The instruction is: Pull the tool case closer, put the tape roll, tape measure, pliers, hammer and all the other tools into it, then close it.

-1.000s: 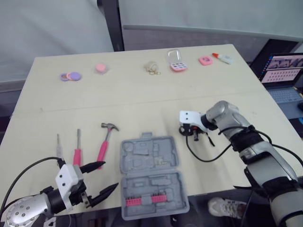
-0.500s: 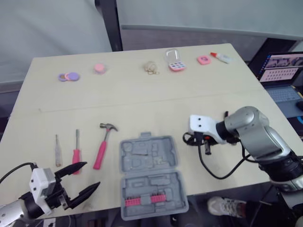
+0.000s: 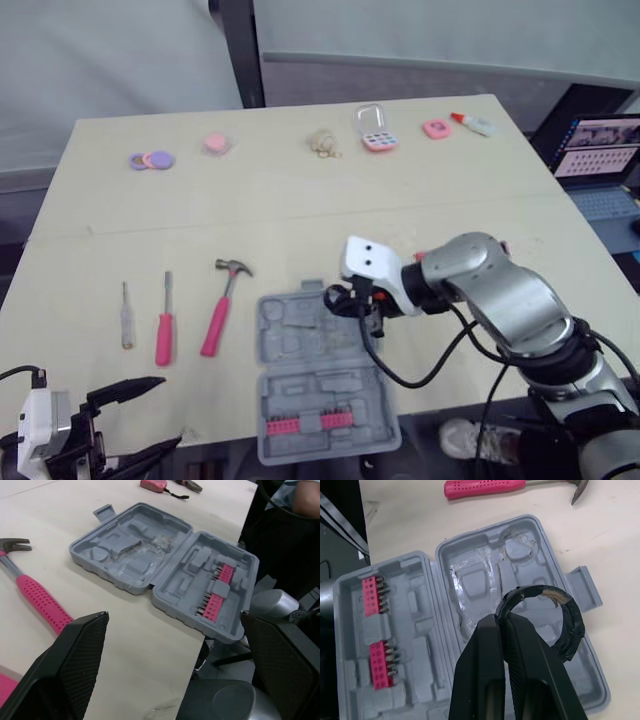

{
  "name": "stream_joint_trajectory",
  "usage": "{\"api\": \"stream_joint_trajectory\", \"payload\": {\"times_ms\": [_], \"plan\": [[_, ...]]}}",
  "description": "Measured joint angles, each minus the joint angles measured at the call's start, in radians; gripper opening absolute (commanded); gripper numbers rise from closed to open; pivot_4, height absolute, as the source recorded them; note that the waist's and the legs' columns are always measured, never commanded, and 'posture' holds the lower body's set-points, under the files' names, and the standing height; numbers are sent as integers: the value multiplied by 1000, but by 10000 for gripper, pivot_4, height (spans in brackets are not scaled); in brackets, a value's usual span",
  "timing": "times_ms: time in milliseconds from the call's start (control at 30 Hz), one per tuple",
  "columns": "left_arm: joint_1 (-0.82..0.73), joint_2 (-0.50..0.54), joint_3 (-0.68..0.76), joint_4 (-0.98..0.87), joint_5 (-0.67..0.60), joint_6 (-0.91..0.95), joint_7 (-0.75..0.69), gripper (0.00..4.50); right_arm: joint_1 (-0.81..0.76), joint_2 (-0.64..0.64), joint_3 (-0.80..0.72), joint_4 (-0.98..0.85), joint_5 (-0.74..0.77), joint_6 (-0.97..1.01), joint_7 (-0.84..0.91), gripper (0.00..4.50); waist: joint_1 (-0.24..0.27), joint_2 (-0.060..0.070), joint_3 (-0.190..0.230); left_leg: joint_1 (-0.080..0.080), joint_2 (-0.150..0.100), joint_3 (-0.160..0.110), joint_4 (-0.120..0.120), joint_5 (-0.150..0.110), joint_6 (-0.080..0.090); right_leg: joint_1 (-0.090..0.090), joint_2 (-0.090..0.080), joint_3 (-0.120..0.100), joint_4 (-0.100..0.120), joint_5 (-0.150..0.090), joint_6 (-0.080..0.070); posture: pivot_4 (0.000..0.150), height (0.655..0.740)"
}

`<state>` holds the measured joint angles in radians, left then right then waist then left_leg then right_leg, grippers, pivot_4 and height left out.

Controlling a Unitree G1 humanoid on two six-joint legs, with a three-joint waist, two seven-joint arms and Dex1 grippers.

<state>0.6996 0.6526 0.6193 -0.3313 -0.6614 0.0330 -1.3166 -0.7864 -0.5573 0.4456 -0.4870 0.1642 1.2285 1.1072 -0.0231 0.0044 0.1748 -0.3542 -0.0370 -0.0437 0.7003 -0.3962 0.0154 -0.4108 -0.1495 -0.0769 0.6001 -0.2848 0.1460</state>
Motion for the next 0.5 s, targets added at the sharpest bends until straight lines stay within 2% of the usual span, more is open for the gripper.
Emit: {"api": "stream_joint_trajectory", "payload": {"times_ms": [500], "plan": [[3, -14, -10, -13, 3, -23, -23, 45000, -104, 225, 180, 269, 34, -100, -145, 497, -10, 0, 0, 1, -2, 0, 0, 0, 0, -2, 1, 0, 5, 0, -1, 1500, 7400]]}}
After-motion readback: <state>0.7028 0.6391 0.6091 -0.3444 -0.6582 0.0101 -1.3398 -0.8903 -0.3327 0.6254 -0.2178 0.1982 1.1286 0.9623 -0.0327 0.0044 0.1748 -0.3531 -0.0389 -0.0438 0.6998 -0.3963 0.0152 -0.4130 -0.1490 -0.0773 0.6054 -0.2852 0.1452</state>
